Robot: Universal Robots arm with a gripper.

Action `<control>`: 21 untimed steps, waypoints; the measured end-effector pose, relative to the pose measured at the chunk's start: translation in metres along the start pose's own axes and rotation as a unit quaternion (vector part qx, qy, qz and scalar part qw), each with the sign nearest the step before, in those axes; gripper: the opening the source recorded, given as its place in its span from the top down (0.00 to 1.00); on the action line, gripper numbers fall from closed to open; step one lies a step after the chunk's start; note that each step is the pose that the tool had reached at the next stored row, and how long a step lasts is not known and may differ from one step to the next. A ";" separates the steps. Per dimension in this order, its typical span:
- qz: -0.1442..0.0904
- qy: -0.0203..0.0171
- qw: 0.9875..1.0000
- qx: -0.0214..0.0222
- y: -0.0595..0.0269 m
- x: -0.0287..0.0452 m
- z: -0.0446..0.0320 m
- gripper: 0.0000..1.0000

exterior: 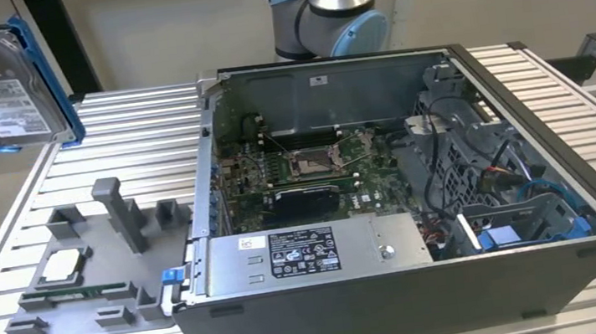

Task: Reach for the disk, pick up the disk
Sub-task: 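Pick up the disk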

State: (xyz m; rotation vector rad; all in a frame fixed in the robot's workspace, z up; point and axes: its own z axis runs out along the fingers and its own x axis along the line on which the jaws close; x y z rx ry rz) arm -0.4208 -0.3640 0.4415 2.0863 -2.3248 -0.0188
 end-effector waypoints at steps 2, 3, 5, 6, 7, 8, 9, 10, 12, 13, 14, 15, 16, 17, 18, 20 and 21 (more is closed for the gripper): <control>0.000 0.000 1.000 0.000 0.0001 0.0000 -0.0037 1.00; 0.000 0.000 1.000 0.000 0.0001 0.0000 -0.0057 1.00; 0.000 0.000 1.000 0.000 0.0002 0.0001 -0.0095 1.00; 0.000 0.000 1.000 0.000 0.0003 0.0001 -0.0111 1.00; 0.000 0.000 1.000 0.000 0.0003 0.0001 -0.0129 1.00; 0.000 0.000 1.000 0.000 0.0003 0.0001 -0.0147 1.00; 0.000 0.000 1.000 0.000 0.0004 0.0001 -0.0163 1.00; 0.000 0.000 1.000 0.000 0.0004 0.0001 -0.0180 1.00; 0.000 0.000 1.000 0.000 0.0005 0.0001 -0.0214 1.00; 0.000 0.000 1.000 0.000 0.0005 0.0001 -0.0230 1.00; 0.000 0.000 1.000 0.000 0.0005 0.0001 -0.0246 1.00; 0.000 0.000 1.000 0.000 0.0006 0.0001 -0.0264 1.00; 0.000 0.000 1.000 0.000 0.0006 0.0001 -0.0280 1.00; 0.000 0.000 1.000 0.000 0.0006 0.0001 -0.0296 1.00; 0.000 0.000 1.000 0.000 0.0007 0.0001 -0.0313 1.00; 0.000 0.000 1.000 0.000 0.0007 0.0002 -0.0346 1.00; 0.000 0.000 1.000 0.000 0.0008 0.0002 -0.0363 1.00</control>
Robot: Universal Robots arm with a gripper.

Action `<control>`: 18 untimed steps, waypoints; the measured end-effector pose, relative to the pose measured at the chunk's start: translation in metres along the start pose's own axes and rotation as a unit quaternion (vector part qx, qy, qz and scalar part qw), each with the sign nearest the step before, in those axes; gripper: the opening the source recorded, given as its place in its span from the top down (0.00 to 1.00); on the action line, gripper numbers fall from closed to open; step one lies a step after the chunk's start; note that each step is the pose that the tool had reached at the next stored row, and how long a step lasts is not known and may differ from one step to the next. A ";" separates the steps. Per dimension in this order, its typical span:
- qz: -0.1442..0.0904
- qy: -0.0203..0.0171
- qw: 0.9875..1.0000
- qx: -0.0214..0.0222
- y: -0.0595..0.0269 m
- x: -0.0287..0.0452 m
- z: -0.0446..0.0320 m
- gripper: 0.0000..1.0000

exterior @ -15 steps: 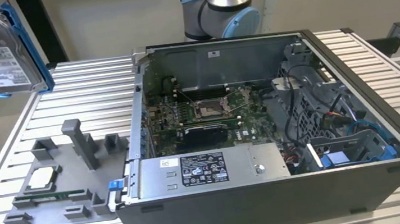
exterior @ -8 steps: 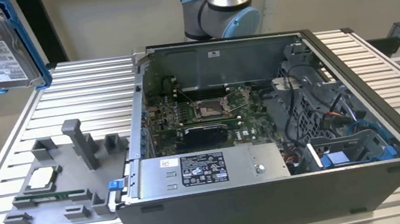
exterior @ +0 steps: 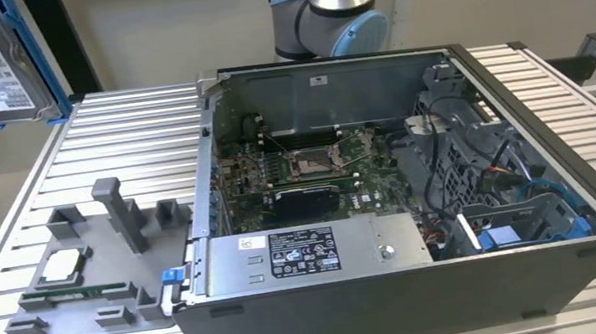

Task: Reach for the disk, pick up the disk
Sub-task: 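Pick up the disk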

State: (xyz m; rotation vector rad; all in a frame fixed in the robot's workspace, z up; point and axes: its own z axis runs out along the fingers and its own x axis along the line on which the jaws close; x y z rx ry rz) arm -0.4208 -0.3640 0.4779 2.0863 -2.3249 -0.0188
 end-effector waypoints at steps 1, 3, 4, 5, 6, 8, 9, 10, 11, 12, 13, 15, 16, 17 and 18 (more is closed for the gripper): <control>0.000 0.000 1.000 0.000 0.0001 0.0000 -0.0017 1.00; 0.000 0.000 1.000 0.000 0.0001 0.0000 -0.0049 1.00; 0.000 0.000 1.000 0.000 0.0001 0.0000 -0.0059 1.00; 0.000 0.000 1.000 0.000 0.0001 0.0000 -0.0059 1.00; 0.000 0.000 1.000 0.000 0.0001 0.0000 -0.0059 1.00; 0.000 0.000 1.000 0.000 0.0001 0.0000 -0.0059 1.00; 0.000 0.000 1.000 0.000 0.0001 0.0000 -0.0059 1.00; 0.000 0.000 1.000 0.000 0.0001 0.0001 -0.0059 1.00; 0.000 0.000 1.000 0.000 0.0001 0.0000 -0.0059 1.00; 0.000 0.000 1.000 0.000 0.0000 0.0000 -0.0059 1.00; 0.000 0.000 1.000 0.000 -0.0006 -0.0001 -0.0060 1.00; 0.000 0.000 1.000 0.000 -0.0024 -0.0002 -0.0060 1.00; 0.000 0.000 1.000 0.000 -0.0038 -0.0004 -0.0060 1.00; 0.000 0.000 1.000 0.000 -0.0054 -0.0006 -0.0061 1.00; 0.000 0.000 1.000 0.000 -0.0069 -0.0007 -0.0061 1.00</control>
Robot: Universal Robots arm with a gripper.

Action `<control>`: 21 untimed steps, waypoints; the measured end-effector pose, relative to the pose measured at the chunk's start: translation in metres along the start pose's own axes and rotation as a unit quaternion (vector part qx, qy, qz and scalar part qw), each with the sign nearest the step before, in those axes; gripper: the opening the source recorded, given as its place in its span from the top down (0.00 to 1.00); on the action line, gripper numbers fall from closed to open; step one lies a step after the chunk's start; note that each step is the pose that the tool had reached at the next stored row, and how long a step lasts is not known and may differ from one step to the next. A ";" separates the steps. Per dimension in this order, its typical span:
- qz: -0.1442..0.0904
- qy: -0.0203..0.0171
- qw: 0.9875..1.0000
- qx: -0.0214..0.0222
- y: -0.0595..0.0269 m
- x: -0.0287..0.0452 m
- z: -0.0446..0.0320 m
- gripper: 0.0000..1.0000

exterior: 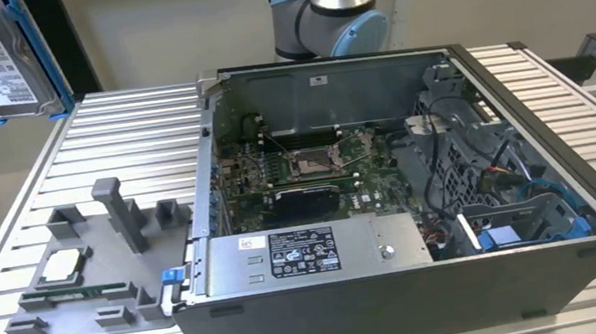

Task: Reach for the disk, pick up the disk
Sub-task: 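Pick up the disk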

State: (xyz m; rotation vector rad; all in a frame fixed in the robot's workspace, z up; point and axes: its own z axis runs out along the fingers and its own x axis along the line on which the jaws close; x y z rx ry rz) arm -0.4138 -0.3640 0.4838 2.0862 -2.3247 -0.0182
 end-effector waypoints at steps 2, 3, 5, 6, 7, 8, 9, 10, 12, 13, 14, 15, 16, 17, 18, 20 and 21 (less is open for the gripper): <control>0.000 0.000 1.000 0.000 -0.0070 -0.0007 -0.0001 1.00; 0.000 0.000 1.000 0.000 -0.0091 -0.0010 -0.0002 1.00; 0.000 0.000 1.000 0.000 -0.0135 -0.0015 -0.0003 1.00; 0.000 0.000 1.000 0.000 -0.0157 -0.0017 -0.0003 1.00; 0.000 0.000 1.000 0.000 -0.0182 -0.0020 -0.0004 1.00; 0.000 0.000 1.000 0.000 -0.0203 -0.0022 -0.0005 1.00; 0.000 0.000 1.000 0.000 -0.0220 -0.0024 -0.0005 1.00; 0.000 0.000 1.000 0.000 -0.0242 -0.0026 -0.0005 1.00; 0.000 0.000 1.000 0.000 -0.0279 -0.0030 -0.0006 1.00; 0.000 0.000 1.000 0.000 -0.0298 -0.0032 -0.0007 1.00; 0.000 0.000 1.000 0.000 -0.0321 -0.0035 -0.0007 1.00; 0.000 0.000 1.000 0.000 -0.0340 -0.0037 -0.0007 1.00; 0.000 0.000 1.000 0.000 -0.0354 -0.0038 -0.0007 1.00; 0.000 0.000 1.000 0.000 -0.0370 -0.0040 -0.0008 1.00; 0.000 0.000 1.000 0.000 -0.0387 -0.0042 -0.0008 1.00; 0.000 0.000 1.000 0.000 -0.0414 -0.0045 -0.0008 1.00; 0.000 0.000 1.000 0.000 -0.0431 -0.0047 -0.0009 1.00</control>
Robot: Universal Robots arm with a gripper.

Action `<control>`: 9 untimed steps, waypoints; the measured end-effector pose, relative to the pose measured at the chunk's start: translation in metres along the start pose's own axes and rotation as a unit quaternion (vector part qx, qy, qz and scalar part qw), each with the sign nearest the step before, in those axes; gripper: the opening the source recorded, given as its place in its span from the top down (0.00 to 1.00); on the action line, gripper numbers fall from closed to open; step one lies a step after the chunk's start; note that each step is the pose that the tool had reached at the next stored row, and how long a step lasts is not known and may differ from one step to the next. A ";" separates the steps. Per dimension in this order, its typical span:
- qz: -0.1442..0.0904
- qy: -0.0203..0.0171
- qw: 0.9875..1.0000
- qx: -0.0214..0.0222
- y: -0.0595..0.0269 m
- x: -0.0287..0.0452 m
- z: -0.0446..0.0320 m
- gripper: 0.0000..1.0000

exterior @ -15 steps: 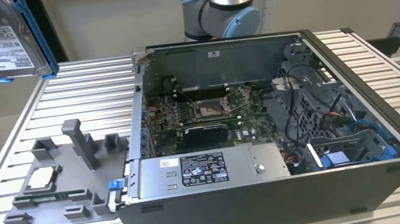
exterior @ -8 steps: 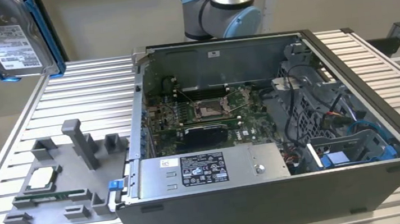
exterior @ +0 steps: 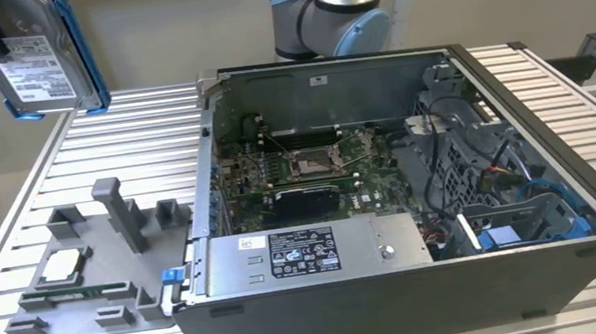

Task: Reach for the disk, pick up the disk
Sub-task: 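Pick up the disk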

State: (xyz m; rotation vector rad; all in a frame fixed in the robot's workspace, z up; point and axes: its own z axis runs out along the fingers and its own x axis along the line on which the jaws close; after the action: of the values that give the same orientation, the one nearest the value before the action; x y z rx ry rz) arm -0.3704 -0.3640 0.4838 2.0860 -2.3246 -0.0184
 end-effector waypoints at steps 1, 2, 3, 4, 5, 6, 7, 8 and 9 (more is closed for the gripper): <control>0.000 0.000 1.000 0.000 -0.0016 -0.0002 0.0000 1.00; 0.000 0.000 1.000 0.000 -0.0027 -0.0003 -0.0001 1.00; 0.000 0.000 1.000 0.000 -0.0042 -0.0005 -0.0001 1.00; 0.000 0.000 1.000 0.000 -0.0056 -0.0006 -0.0001 1.00; 0.000 0.000 1.000 0.000 -0.0070 -0.0008 -0.0001 1.00; 0.000 0.000 1.000 0.000 -0.0083 -0.0009 -0.0002 1.00; 0.000 0.000 1.000 0.000 -0.0101 -0.0011 -0.0002 1.00; 0.000 0.000 1.000 0.000 -0.0120 -0.0013 -0.0003 1.00; 0.000 0.000 1.000 0.000 -0.0136 -0.0015 -0.0003 1.00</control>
State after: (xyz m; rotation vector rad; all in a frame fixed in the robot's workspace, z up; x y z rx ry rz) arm -0.3567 -0.3640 0.4838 2.0860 -2.3245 -0.0184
